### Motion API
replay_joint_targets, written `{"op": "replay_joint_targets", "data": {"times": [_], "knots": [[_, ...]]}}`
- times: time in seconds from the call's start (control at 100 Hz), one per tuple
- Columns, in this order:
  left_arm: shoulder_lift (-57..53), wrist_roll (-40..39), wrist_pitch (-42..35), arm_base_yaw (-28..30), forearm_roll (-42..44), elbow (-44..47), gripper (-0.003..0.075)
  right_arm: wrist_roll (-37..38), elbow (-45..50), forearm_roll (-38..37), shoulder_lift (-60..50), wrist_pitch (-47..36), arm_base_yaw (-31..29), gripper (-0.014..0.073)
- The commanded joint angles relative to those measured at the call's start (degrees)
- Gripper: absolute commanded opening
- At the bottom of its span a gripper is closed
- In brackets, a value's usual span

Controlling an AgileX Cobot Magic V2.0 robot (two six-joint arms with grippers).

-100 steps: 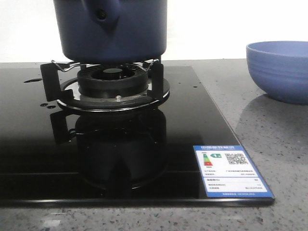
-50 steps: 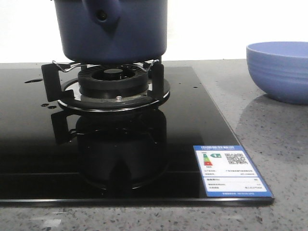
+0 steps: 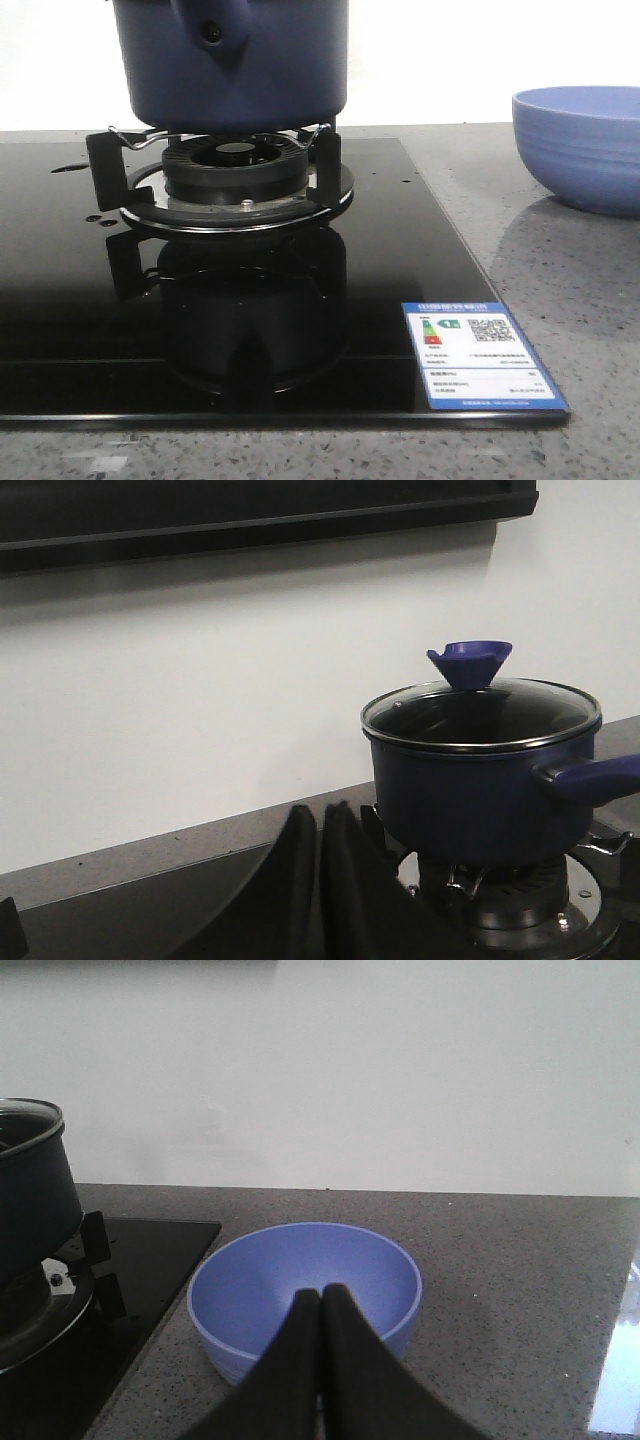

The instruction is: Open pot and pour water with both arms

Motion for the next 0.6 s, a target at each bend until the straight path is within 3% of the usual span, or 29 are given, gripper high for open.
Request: {"op": "replay_joint_targets", "data": {"times": [0.0, 0.59], "knots": [[0.59, -0.67, -2.02, -0.36, -1.63, -1.37, -0.0020, -0.59, -1.31, -0.07, 0.47, -4.35, -0.05, -0.0063], [0.69, -0.98, -4.03, -0.36, 1.77, -1.37, -0.0020, -0.59, -1.31, -0.07, 0.47, -4.35, -0.05, -0.0063]]}}
